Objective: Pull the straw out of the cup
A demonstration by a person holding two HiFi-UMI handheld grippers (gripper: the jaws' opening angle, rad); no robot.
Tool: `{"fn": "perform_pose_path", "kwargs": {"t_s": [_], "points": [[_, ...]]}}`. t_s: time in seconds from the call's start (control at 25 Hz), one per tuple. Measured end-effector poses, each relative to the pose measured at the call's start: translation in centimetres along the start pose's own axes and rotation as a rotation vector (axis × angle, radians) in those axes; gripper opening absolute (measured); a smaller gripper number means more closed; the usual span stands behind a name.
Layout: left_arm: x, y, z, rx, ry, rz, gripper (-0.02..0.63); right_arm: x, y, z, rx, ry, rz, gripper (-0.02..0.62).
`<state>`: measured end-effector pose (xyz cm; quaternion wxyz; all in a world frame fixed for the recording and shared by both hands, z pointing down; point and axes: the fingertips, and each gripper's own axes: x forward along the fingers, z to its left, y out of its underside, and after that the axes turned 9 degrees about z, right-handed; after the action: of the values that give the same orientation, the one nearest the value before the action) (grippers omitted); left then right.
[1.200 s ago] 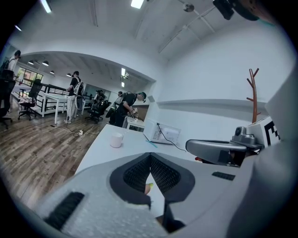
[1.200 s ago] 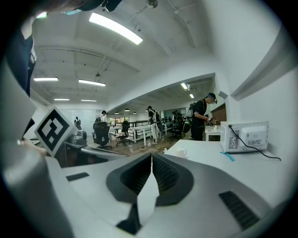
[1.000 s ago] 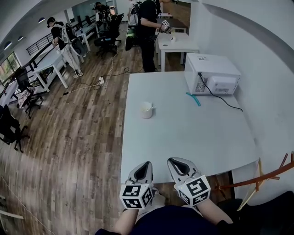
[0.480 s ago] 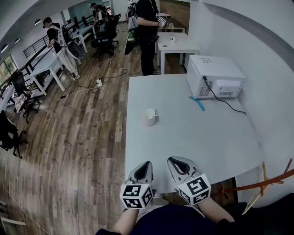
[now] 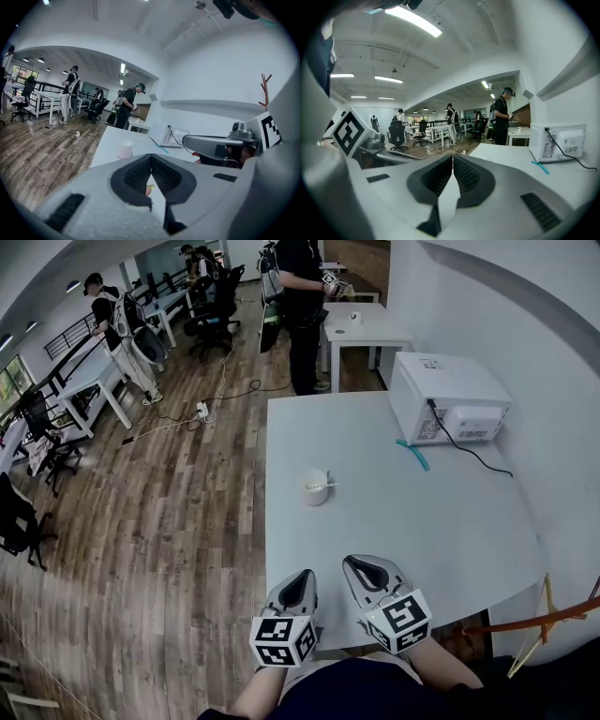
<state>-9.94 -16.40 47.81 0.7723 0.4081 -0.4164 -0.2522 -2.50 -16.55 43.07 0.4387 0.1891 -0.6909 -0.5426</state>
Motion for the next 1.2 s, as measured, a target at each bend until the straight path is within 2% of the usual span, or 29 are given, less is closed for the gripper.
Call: {"fn": "perform_pose_path", "kwargs": {"t_s": [0.52,0.88,1.2], "points": [[2.2,0.1,3.1,-0.036,-0.034,0.024,0.017,5.2,-0.3,-3.2,0.012,0.016,0.033,0.031],[5.6,-0.1,4.7,-0.056,-0.064,0.047,0.017,10.3,1.0,-8.2,0.049,0.019,0.089,0.031],[8.2,-0.2,6.5,-0.064,-0.085,0.059,0.017,14.6,2.7,-10.5,0.080,-0.002,0.149,0.032]]}}
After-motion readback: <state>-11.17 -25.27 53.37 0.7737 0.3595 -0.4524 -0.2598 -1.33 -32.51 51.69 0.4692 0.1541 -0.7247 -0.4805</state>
